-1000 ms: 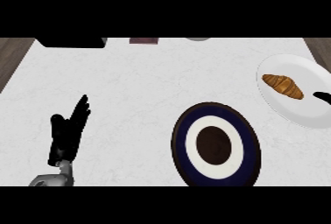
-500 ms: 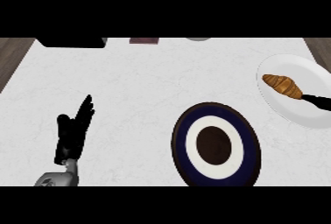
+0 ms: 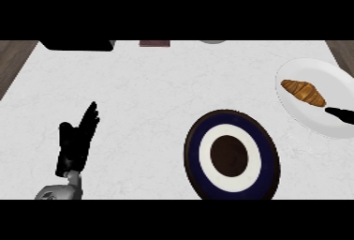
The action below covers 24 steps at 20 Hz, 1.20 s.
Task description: Pick the croissant from the plate and place it in the plate
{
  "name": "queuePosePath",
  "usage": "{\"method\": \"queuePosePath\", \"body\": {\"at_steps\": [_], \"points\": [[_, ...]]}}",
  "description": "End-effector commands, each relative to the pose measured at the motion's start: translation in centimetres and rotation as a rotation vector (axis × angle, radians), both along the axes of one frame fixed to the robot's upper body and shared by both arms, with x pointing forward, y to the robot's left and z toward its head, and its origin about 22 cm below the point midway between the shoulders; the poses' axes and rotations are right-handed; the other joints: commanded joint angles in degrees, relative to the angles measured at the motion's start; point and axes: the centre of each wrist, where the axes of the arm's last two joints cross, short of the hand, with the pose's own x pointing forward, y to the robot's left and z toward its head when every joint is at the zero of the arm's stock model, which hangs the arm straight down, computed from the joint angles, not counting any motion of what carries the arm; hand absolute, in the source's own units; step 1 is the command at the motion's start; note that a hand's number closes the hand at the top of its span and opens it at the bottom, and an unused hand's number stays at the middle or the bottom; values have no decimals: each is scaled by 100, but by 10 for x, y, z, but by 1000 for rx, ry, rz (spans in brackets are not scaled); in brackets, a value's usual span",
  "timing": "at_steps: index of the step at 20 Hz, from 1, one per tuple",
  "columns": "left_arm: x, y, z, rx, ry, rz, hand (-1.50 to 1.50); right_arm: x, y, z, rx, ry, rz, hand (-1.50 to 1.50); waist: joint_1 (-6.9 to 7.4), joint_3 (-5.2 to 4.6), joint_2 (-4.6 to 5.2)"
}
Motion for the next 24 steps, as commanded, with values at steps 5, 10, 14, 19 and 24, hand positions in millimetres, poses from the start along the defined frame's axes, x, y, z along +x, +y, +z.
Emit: {"method": "queuePosePath", "body": {"at_steps": [5,10,14,19,24], "points": [[-6,-4,-9,2,-12,-4,0,-18,-19,1,-15,51,-63,-150,47,7,25],[-12,1,0,-5,-2,-10,0,-42,-27,-18,-45,35,-85,-150,28,8,8],[4,-10,3,-5,-12,-10,0,-53,-40,-13,-35,62,-118,-150,18,13,27],[1,9,8,-12,-13,-5,0,-65,-50,-11,-48,25,-140,-150,-1,9,5],[3,6,10,6,-4,-22,0,-66,-60,1,-20,13,-223,-150,16,12,4]]}}
